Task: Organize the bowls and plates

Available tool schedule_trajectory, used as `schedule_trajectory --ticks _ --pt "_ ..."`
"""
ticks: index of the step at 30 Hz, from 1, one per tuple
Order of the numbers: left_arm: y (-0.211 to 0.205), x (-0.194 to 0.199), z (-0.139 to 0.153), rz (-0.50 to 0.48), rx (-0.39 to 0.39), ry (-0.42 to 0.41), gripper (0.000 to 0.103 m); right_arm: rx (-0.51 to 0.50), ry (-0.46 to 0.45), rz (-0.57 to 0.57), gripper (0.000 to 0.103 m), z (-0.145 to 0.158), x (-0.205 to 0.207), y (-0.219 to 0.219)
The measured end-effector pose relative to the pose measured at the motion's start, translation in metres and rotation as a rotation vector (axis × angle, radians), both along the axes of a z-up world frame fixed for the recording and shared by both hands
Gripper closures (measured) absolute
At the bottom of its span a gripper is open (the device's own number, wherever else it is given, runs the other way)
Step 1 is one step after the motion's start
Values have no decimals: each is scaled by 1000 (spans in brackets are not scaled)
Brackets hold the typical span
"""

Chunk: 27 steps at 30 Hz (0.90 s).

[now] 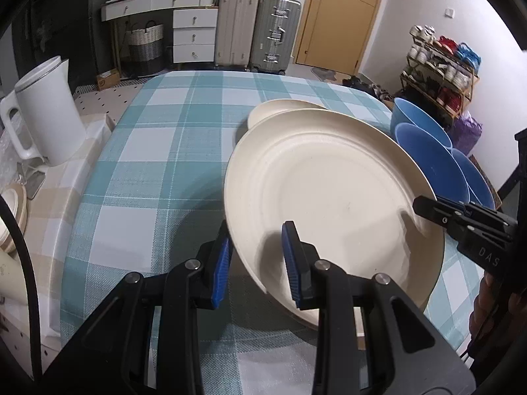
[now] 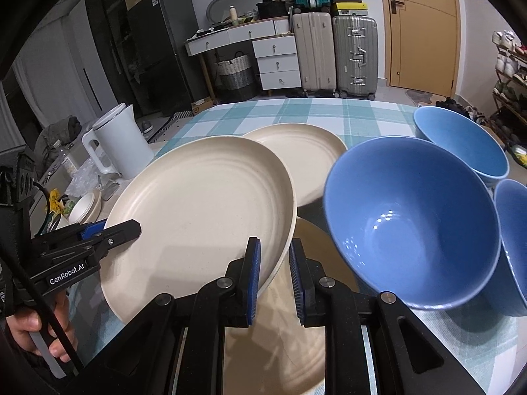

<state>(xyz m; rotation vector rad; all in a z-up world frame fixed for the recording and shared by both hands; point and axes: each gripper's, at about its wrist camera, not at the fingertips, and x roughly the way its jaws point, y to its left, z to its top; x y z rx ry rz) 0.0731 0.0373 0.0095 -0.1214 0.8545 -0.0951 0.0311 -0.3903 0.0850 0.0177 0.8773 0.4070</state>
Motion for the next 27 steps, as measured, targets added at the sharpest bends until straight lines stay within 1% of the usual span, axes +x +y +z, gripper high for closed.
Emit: schedule_trajectory --ticks 6,14,19,23,27 --pt "-9 -2 -2 -45 25 17 77 -1 4 -20 84 -1 -9 -8" --pt "-24 -3 -8 -110 69 40 77 -12 21 -45 83 -10 -23 -21" --pt "-32 -5 -11 -139 112 45 77 -24 23 -52 83 -11 -30 -25" --pt "-32 -5 -15 -154 116 62 76 -25 32 -55 83 -12 -33 -28" --pt "-34 -6 -20 -170 140 81 75 -38 35 -51 83 -14 -37 -26"
